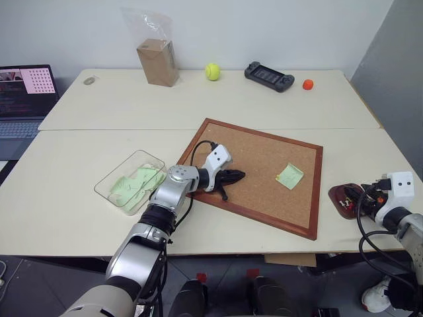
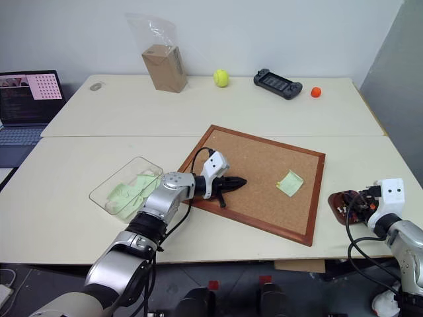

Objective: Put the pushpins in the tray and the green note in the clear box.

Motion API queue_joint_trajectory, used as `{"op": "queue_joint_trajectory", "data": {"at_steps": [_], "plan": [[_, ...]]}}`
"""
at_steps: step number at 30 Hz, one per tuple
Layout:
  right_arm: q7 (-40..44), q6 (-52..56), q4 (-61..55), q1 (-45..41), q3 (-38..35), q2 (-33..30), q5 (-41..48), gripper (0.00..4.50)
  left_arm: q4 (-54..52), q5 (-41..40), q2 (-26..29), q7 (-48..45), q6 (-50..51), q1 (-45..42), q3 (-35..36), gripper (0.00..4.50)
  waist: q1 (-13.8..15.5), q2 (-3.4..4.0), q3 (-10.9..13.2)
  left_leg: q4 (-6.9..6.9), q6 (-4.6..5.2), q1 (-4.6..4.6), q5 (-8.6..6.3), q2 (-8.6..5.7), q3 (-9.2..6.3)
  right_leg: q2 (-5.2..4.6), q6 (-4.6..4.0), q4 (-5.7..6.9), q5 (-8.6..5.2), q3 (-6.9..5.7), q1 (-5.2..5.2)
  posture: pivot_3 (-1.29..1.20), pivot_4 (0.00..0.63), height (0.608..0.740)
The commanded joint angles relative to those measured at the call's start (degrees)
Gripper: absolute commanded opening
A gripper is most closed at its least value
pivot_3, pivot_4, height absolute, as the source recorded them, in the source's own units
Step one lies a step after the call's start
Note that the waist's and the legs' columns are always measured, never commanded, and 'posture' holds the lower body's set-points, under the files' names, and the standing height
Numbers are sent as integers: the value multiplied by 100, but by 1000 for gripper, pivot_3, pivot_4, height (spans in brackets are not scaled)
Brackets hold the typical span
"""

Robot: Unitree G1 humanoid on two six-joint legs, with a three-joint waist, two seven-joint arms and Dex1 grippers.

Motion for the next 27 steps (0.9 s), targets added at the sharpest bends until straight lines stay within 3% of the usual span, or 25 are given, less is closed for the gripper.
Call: {"op": "queue_joint_trajectory", "data": {"at_steps": [1,5,8,16,27], "plan": [[101,-87,-158,37,-144,-137,42,3685,-32,72,-30,-10,-12,38,-88,0,0,0,0,0,0,0,0,0,0,0,0,0,0,0,0,0,150,740],[510,-358,-258,97,-51,-237,93,4437,-44,72,-38,-12,-11,45,-95,0,0,0,0,0,0,0,0,-1,0,0,0,0,0,0,0,0,150,740],[1136,-441,-711,89,218,-279,416,4437,-25,71,-42,-18,-16,27,-94,0,0,0,0,0,0,0,0,-1,1,1,0,-1,0,0,0,0,150,740],[1967,-1006,-992,-289,1560,-326,96,4437,69,100,-58,4,-43,-68,-76,0,-3,-2,1,0,0,1,0,-1,-3,7,1,-3,-1,-3,1,0,150,740],[1900,-987,128,-1540,2541,404,-177,4437,64,134,-33,20,-22,-71,-41,0,-4,-7,4,0,-1,-1,0,2,-11,5,0,-2,0,-8,-3,0,150,740]]}}
